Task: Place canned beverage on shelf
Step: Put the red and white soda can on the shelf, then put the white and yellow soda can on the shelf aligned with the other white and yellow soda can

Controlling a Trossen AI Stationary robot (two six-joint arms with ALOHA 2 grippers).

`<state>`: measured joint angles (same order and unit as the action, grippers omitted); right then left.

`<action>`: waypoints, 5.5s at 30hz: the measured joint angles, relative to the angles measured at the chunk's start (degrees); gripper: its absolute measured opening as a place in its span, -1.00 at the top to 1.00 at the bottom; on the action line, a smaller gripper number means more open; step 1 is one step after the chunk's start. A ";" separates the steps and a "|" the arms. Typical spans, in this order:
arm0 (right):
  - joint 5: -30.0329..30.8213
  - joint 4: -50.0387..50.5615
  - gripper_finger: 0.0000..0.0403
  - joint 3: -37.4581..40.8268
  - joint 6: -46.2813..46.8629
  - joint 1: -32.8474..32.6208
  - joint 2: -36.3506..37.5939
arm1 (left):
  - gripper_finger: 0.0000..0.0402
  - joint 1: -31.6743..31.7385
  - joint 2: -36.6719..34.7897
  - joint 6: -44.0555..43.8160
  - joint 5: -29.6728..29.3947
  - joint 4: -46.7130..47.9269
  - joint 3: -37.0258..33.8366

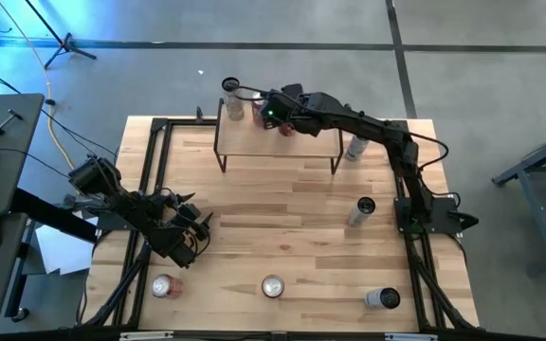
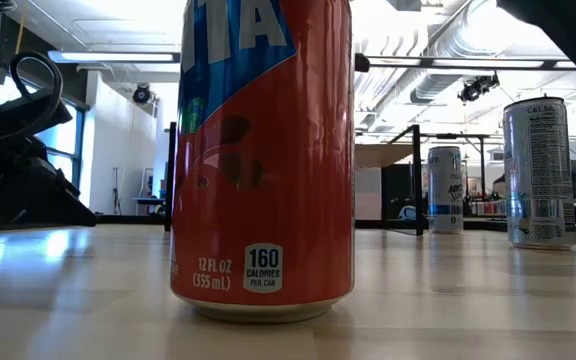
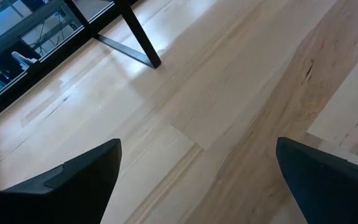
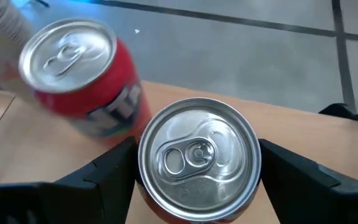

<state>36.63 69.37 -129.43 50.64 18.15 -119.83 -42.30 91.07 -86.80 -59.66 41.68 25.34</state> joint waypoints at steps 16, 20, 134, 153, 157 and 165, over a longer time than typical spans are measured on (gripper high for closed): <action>-3.88 -4.42 -0.40 0.01 1.91 5.24 0.00 | -0.99 0.00 0.00 0.00 -0.02 0.00 0.00; -3.56 -4.86 -0.40 0.01 1.90 4.97 0.00 | -0.99 0.01 0.00 0.00 -0.02 0.00 0.00; -31.73 7.03 -0.73 68.47 62.44 -24.76 45.28 | -0.99 0.00 0.00 0.00 0.81 -3.00 0.00; -33.69 0.14 -0.20 67.35 57.61 -24.76 45.17 | -0.99 0.00 0.00 0.00 0.81 -3.05 0.00; -33.64 -0.16 -0.26 65.21 53.43 -24.76 44.67 | -0.99 0.01 -0.01 0.00 0.80 -3.06 0.00; -32.32 5.53 -0.29 56.37 42.56 -24.76 36.88 | -0.99 0.01 0.00 0.00 0.81 -3.48 0.00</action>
<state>4.31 74.90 -73.07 93.20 -6.61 -82.95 -42.29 91.07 -86.80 -58.85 38.20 25.34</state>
